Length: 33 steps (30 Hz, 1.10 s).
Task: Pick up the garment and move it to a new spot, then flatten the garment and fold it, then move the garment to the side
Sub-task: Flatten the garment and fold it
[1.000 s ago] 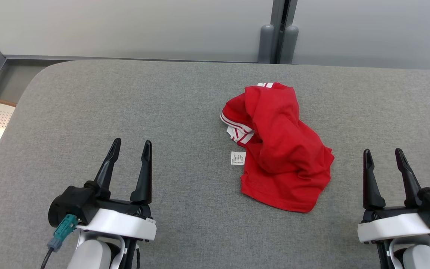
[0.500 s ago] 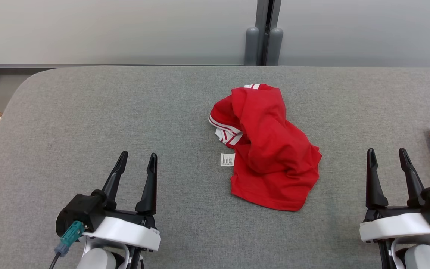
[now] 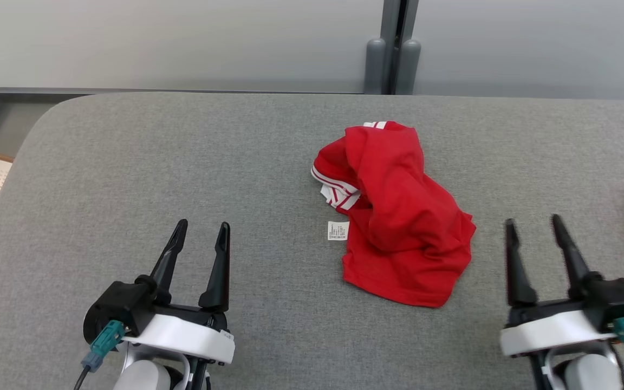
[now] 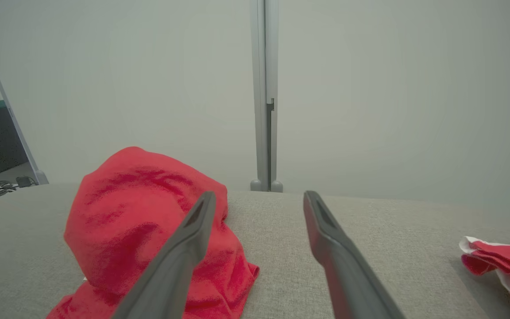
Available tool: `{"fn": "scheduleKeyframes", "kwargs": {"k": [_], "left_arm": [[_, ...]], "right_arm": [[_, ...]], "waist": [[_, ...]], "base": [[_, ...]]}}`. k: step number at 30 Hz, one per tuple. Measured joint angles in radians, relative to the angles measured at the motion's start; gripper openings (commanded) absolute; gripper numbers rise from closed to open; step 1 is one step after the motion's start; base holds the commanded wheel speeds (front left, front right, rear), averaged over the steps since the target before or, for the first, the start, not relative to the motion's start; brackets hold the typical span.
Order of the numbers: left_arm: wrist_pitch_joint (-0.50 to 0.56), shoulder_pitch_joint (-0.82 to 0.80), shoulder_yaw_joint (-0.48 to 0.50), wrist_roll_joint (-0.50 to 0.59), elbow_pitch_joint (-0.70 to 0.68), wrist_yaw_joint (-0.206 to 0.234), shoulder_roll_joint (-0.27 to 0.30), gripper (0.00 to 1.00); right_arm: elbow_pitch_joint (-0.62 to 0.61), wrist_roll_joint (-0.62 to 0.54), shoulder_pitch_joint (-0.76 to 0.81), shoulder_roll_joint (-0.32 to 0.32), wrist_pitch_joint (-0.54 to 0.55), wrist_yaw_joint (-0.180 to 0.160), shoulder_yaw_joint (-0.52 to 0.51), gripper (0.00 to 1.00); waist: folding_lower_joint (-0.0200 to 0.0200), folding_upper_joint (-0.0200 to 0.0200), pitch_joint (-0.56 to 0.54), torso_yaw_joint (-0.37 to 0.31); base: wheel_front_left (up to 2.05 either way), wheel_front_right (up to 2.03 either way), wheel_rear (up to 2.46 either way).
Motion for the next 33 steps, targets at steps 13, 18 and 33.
{"fn": "scheduleKeyframes", "kwargs": {"k": [13, 18, 33], "left_arm": [[0.000, -0.007, -0.029, -0.051, -0.004, 0.009, -0.001, 1.00], [0.000, -0.021, -0.047, -0.067, -0.008, 0.014, 0.000, 1.00], [0.000, -0.037, -0.080, -0.098, -0.015, 0.024, 0.000, 1.00]], "right_arm": [[0.160, 0.023, -0.048, -0.004, 0.015, 0.001, 0.410, 1.00], [0.277, -0.002, -0.126, -0.009, 0.055, 0.001, 0.399, 1.00], [0.443, 0.010, -0.229, -0.009, 0.074, -0.003, 0.434, 0.00]], "waist": [[0.0000, 0.0000, 0.040, 0.092], [0.0000, 0.0000, 0.066, 0.133], [0.0000, -0.0001, 0.108, 0.221]], "base": [[0.00, 0.00, 0.00], [0.00, 0.00, 0.00], [0.00, 0.00, 0.00]]}}
